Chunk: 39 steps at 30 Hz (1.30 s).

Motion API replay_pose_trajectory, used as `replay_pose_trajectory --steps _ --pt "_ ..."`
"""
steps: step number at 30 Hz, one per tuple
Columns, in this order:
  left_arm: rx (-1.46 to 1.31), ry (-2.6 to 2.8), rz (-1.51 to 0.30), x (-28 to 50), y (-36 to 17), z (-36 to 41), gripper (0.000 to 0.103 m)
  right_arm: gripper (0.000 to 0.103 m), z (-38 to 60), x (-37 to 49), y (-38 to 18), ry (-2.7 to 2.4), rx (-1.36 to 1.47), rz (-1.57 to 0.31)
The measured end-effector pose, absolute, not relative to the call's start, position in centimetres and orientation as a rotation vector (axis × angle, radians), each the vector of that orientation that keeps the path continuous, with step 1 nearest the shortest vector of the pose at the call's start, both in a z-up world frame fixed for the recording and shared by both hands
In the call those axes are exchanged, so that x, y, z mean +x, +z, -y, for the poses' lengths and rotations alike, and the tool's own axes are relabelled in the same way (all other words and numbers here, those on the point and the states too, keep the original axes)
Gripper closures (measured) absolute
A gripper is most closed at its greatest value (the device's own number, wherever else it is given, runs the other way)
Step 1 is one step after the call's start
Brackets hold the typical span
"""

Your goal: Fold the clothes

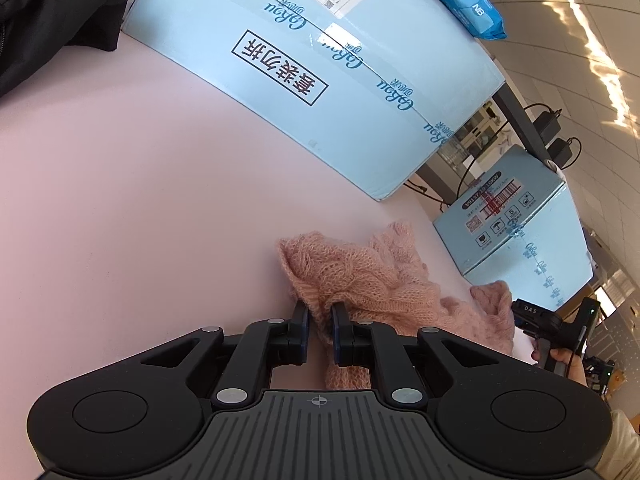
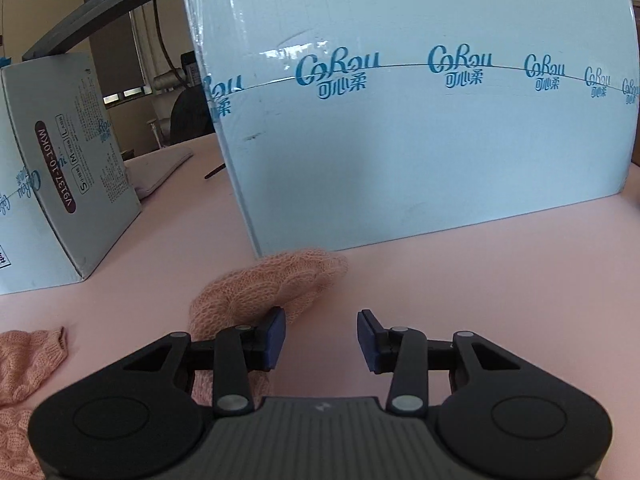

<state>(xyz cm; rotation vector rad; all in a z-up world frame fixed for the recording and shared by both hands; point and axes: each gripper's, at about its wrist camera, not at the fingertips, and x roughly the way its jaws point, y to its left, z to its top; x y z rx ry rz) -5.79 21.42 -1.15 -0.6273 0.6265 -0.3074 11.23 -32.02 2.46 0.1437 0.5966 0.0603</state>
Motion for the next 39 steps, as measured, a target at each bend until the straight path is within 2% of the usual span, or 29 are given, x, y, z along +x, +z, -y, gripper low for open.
replay_pose_trajectory --steps 8,10,12,16,20,21,23,25,26,27,28,30,39 --pt "-0.635 -0.312 -0.627 -5.8 -1.2 -21.5 0.091 0.055 26.3 10.2 2.0 0.287 -0.099 -0.611" --pt "-0.637 -0.313 -0.626 -5.8 -1.2 -21.6 0.091 0.047 26.1 9.3 2.4 0.312 -0.071 -0.581" --pt "-0.638 -0.314 -0.626 -5.7 -1.2 -21.6 0.091 0.028 27.5 9.0 3.6 0.327 0.076 -0.523" --pt "-0.642 -0.317 -0.625 -5.7 -1.2 -21.6 0.091 0.026 29.0 11.0 4.7 0.281 0.188 -0.558" --pt "-0.657 -0.324 -0.628 -5.6 -1.3 -21.8 0.091 0.032 28.1 13.6 3.6 0.318 0.175 -0.658" --pt "-0.661 -0.326 -0.628 -5.6 -1.4 -21.9 0.091 0.037 27.4 14.1 3.2 0.333 0.165 -0.678" --pt "-0.665 -0.328 -0.629 -5.6 -1.4 -21.9 0.091 0.038 26.4 14.5 2.8 0.341 0.133 -0.673" --pt "-0.663 -0.330 -0.629 -5.6 -1.4 -21.9 0.091 0.050 25.1 14.8 2.8 0.339 0.075 -0.675" --pt "-0.664 -0.331 -0.629 -5.6 -1.4 -21.9 0.091 0.071 24.5 14.9 2.8 0.341 0.044 -0.676" --pt "-0.665 -0.332 -0.629 -5.6 -1.4 -21.9 0.091 0.085 24.0 14.9 2.9 0.342 0.022 -0.675" --pt "-0.666 -0.333 -0.629 -5.6 -1.4 -21.9 0.091 0.088 23.7 14.8 2.9 0.341 0.013 -0.672" --pt "-0.667 -0.334 -0.628 -5.6 -1.4 -21.9 0.091 0.093 23.9 14.5 3.1 0.335 0.028 -0.657" --pt "-0.663 -0.335 -0.627 -5.6 -1.5 -21.8 0.091 0.093 29.0 10.3 6.6 0.156 0.206 -0.484"
